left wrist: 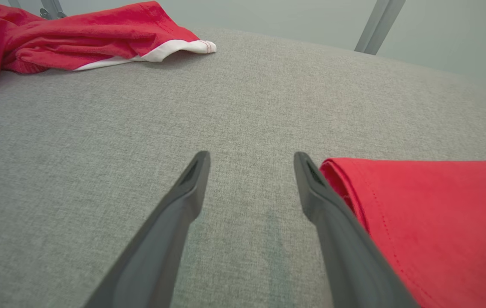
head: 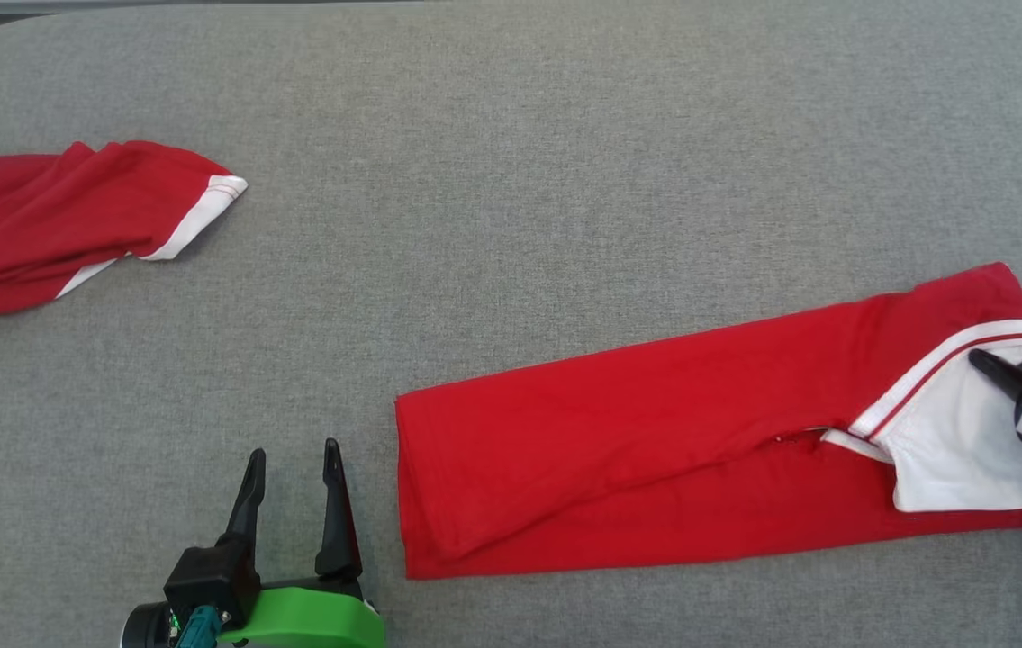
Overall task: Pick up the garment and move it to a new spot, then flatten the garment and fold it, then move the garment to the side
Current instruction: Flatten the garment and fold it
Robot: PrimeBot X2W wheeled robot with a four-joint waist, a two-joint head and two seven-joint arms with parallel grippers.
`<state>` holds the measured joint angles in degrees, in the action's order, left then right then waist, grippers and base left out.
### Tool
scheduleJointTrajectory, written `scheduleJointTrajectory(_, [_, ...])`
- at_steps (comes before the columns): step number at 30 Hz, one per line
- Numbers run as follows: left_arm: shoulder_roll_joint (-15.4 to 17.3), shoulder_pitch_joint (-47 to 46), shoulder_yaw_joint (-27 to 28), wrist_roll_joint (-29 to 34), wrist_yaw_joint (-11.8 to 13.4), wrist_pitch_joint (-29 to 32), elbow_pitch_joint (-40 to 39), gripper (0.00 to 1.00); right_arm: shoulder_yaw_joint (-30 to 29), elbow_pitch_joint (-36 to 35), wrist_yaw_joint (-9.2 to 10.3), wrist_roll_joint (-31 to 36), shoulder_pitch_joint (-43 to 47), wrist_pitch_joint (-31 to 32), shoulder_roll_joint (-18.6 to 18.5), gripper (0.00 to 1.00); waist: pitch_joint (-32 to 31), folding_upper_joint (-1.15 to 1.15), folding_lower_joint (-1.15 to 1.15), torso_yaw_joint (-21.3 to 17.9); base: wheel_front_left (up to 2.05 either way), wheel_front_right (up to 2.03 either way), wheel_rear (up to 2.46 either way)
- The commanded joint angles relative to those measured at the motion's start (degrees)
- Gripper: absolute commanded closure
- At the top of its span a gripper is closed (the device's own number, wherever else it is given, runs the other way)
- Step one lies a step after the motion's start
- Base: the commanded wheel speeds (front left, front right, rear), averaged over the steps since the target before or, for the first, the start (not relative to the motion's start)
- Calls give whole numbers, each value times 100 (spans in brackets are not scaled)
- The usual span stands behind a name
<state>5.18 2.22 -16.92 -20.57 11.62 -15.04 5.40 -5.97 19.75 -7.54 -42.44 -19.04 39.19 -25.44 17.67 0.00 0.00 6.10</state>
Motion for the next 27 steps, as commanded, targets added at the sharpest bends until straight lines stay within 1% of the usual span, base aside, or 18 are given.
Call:
scheduleJointTrajectory(1, [4, 68, 52, 90, -58, -16, 16, 0, -170, 104, 10, -18, -66, -20, -181, 100, -185, 0, 0, -170, 0, 0, 0])
scheduleJointTrajectory(5, [-5, 151, 168, 141, -165, -17, 86, 0, -585, 307, 9, -16, -163, 40, -453, 100, -347, 0, 0, -245, 0, 0, 0])
scheduleJointTrajectory(11, [16, 329, 311, 163, -248, -17, 141, 0, -1444, 496, 9, 190, -2, 225, -982, 100, -557, 0, 0, -216, 0, 0, 0])
scheduleJointTrajectory(15, [-33, 426, 367, 153, -277, -17, 156, 0, -1705, 211, 4, 117, 173, 422, -1054, 100, -698, 0, 0, -170, 0, 0, 0])
scheduleJointTrajectory(18, [-99, 502, 365, 123, -288, -17, 177, 0, -1453, -469, 4, -77, 485, 612, -852, 100, -815, 0, 0, -177, 0, 0, 0])
scheduleJointTrajectory(20, [-133, 546, 353, 103, -292, -17, 198, 0, -1156, -1086, 4, -241, 722, 704, -624, 100, -865, 0, 0, -211, 0, 0, 0])
scheduleJointTrajectory(22, [-161, 575, 305, 103, -321, -17, 243, 0, -805, -1640, 4, -252, 1009, 733, -420, 100, -916, 0, 0, -230, 0, 0, 0])
scheduleJointTrajectory(25, [-187, 554, 252, 126, -330, -17, 292, 0, -265, -2241, 4, -223, 1322, 661, 25, 100, -943, 0, 0, -241, 0, 0, 0])
scheduleJointTrajectory(27, [-201, 519, 213, 115, -325, -17, 314, 0, 93, -2509, 4, -133, 1424, 534, 336, 100, -950, 0, 0, -242, 0, 0, 0])
